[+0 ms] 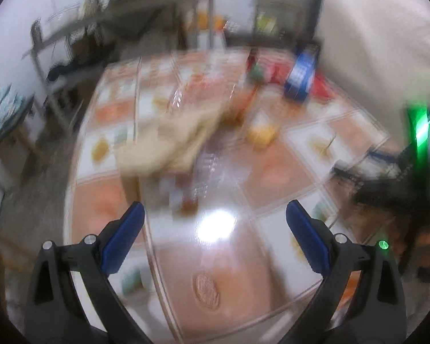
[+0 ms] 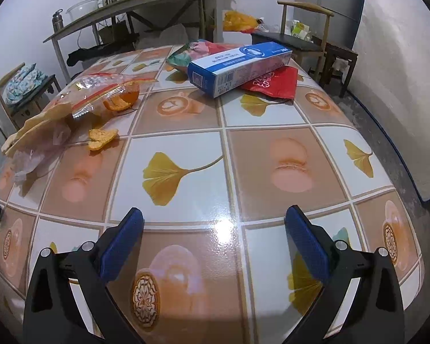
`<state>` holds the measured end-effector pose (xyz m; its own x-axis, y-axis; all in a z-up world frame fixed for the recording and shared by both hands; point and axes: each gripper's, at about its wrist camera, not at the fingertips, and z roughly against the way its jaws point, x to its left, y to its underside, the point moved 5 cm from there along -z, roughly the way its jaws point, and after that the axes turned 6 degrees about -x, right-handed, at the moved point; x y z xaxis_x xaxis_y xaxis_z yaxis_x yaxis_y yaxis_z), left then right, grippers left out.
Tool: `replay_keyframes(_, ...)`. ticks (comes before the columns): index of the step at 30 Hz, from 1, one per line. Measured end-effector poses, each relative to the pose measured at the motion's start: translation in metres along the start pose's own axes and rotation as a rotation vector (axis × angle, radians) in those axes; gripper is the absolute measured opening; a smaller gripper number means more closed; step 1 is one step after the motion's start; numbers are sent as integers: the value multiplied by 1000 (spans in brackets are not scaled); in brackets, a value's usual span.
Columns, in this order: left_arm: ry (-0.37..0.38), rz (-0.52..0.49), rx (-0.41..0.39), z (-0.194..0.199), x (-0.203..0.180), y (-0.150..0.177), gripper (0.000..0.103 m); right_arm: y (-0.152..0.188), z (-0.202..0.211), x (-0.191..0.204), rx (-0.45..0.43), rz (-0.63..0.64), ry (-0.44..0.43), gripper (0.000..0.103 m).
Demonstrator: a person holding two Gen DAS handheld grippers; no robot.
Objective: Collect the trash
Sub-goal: 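Grasp the crumpled tan paper with the left gripper, then lift the tan paper off the table with the left gripper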
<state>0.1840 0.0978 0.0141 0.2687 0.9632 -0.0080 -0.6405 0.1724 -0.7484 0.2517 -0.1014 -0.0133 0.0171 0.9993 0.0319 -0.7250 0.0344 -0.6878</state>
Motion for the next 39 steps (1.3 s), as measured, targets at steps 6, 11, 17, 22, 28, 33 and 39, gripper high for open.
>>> replay_keyframes(6,-49,-69,-38,-29,18,-47,94,1,0,0,0,-3,5,97)
replay_keyframes(11,-82,-227,73,-72,14,-44,68,1,0,1,-1,-1,6,97)
replay_keyframes(17,-19,-84,149,-90,31,-36,29,1,0,1,-6,-2,7,97)
replay_keyframes(22,-18,-38,141,-89,41,-37,9,1,0,2,-7,-2,7,97)
replay_keyframes(28,4,20,53,-62,50,-49,5,1,0,3,-14,-2,6,97)
replay_keyframes(33,151,180,25,-35,57,-46,5,2,1,3,-23,13,-11,97)
replay_keyframes(39,444,454,110,-40,45,-12,5,-1,5,0,27,5,-103,97)
